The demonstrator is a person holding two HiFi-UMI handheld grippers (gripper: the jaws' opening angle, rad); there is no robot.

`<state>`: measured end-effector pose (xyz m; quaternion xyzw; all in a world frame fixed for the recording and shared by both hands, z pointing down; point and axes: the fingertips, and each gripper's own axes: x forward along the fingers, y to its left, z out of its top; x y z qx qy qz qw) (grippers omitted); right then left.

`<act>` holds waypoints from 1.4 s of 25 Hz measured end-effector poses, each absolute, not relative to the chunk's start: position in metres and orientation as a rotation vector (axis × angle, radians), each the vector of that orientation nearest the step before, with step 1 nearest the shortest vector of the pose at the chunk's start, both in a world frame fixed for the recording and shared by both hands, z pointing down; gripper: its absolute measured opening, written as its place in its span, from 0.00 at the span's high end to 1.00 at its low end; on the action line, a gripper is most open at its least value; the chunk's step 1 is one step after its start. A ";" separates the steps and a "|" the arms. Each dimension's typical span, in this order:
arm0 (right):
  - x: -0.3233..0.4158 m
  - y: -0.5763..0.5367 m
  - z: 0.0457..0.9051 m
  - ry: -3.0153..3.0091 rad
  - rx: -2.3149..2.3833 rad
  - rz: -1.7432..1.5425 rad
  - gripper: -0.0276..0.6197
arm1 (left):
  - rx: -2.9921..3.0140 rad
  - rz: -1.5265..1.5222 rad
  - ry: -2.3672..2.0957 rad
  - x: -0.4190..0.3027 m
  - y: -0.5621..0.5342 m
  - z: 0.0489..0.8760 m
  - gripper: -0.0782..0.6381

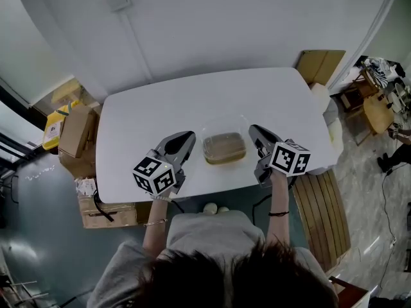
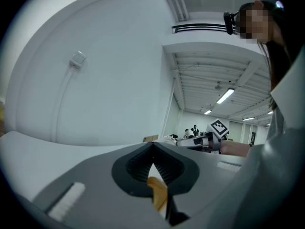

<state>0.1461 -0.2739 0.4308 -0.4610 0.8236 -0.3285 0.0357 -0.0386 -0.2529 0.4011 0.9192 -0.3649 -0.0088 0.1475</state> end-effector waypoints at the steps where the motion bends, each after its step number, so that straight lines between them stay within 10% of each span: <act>1: 0.147 -0.273 0.428 2.530 -1.412 -1.002 0.89 | 2.648 -0.027 -1.051 -0.038 -0.252 0.400 0.90; 35: 0.155 -0.243 0.350 2.530 -1.246 -0.779 0.89 | 2.715 -0.142 -1.107 -0.050 -0.228 0.353 0.90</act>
